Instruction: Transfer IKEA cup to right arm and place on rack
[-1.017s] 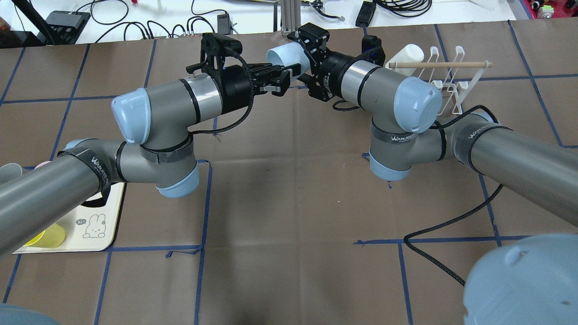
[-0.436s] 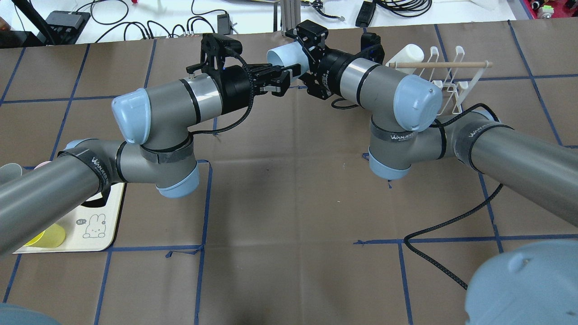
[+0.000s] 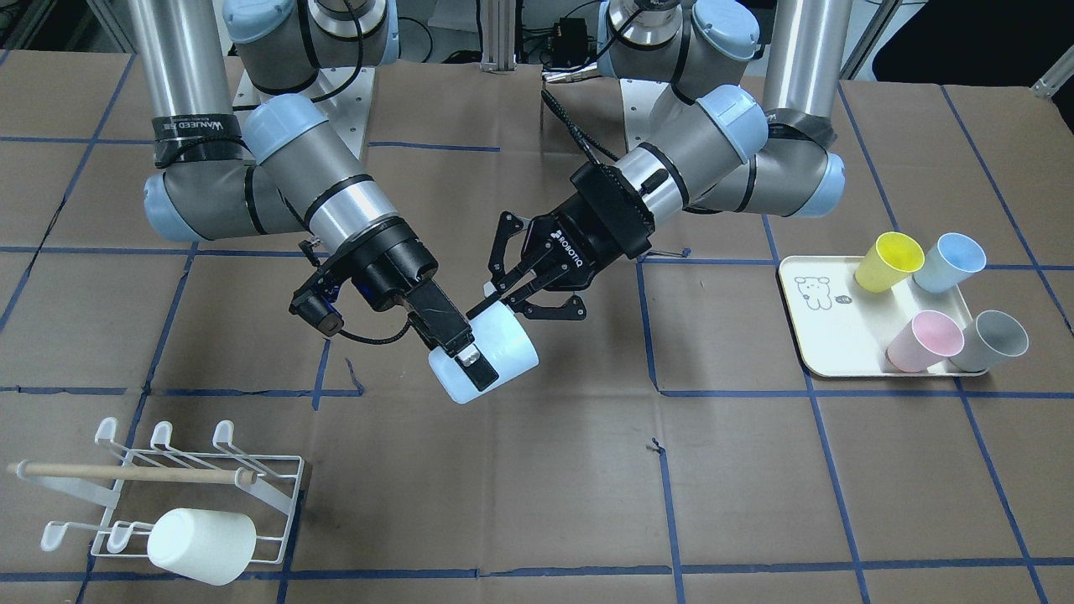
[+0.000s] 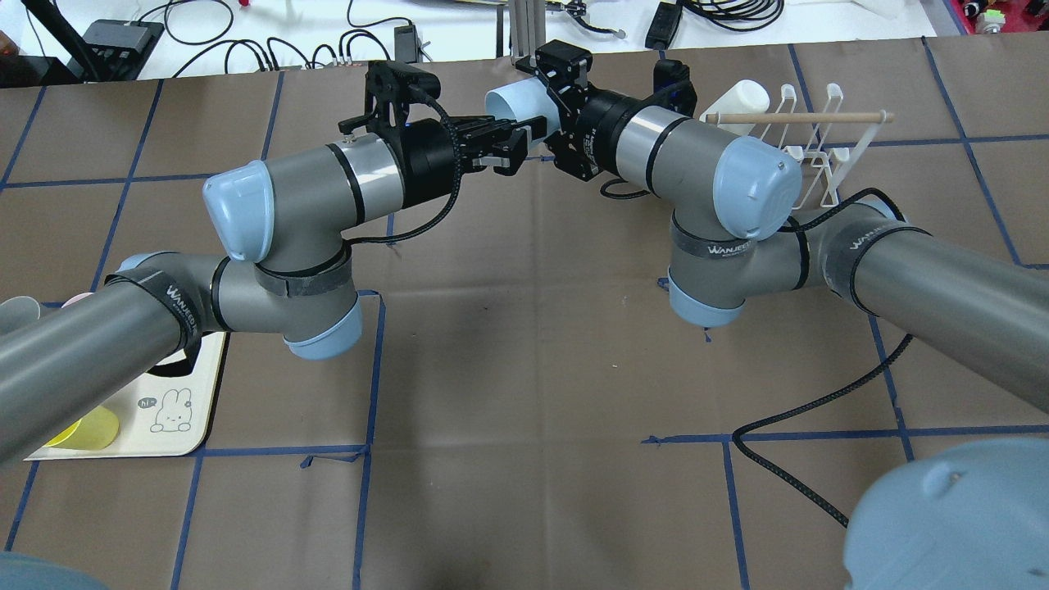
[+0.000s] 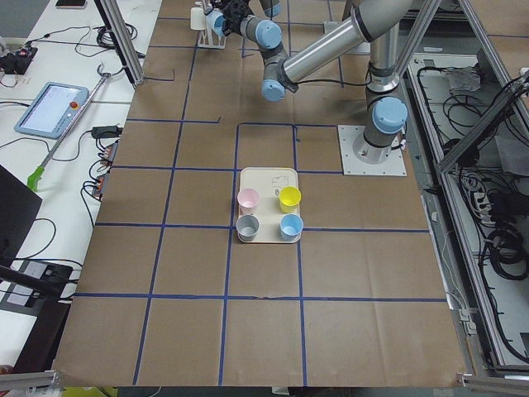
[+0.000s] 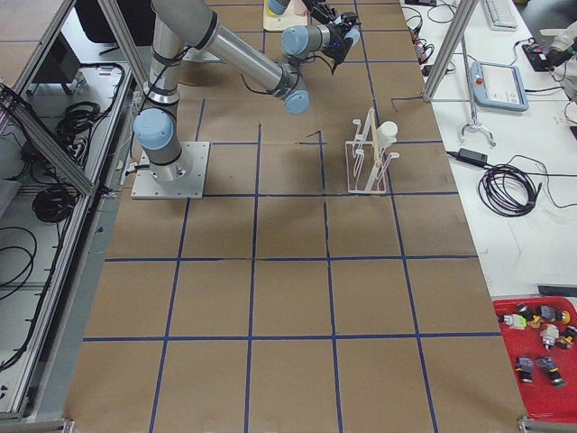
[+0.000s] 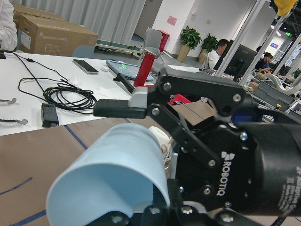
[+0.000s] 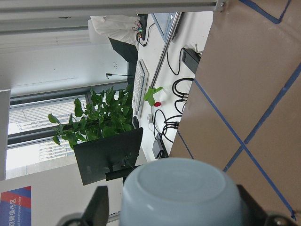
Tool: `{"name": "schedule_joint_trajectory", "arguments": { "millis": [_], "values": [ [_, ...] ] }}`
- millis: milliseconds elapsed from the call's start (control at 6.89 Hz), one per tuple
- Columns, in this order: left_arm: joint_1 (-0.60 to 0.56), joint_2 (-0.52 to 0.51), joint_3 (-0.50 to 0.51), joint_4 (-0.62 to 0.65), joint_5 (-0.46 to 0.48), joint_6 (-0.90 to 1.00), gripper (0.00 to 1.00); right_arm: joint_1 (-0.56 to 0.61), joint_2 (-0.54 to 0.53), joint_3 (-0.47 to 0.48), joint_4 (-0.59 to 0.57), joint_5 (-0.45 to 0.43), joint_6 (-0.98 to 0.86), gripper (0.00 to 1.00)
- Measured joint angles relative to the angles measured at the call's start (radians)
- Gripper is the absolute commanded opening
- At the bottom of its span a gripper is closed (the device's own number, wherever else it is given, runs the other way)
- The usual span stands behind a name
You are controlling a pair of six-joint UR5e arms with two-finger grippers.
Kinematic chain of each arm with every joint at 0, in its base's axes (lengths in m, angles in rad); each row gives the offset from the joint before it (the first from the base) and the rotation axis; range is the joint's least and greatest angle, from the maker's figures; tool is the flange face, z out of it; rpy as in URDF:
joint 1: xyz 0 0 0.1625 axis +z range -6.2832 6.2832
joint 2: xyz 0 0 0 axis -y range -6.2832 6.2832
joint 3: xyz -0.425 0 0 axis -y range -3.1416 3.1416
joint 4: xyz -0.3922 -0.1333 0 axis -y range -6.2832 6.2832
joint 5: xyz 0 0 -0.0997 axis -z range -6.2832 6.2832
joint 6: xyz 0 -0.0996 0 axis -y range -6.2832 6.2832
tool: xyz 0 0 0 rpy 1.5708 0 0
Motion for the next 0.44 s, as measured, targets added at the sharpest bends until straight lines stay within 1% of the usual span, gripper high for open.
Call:
{"name": "schedule_joint_trajectory", "arguments": {
  "millis": [145, 290, 436],
  "values": [
    [-0.001, 0.000, 0.000, 0.000, 0.000, -0.001, 0.15, 0.000, 0.000, 0.000, 0.000, 0.000, -0.002, 0.30],
    [0.000, 0.001, 0.000, 0.000, 0.000, -0.003, 0.31, 0.000, 0.000, 0.000, 0.000, 0.000, -0.005, 0.26],
    [0.000, 0.001, 0.001, 0.000, 0.000, -0.006, 0.65, 0.000, 0.000, -0.001, 0.000, 0.000, -0.008, 0.26]
  ]
}}
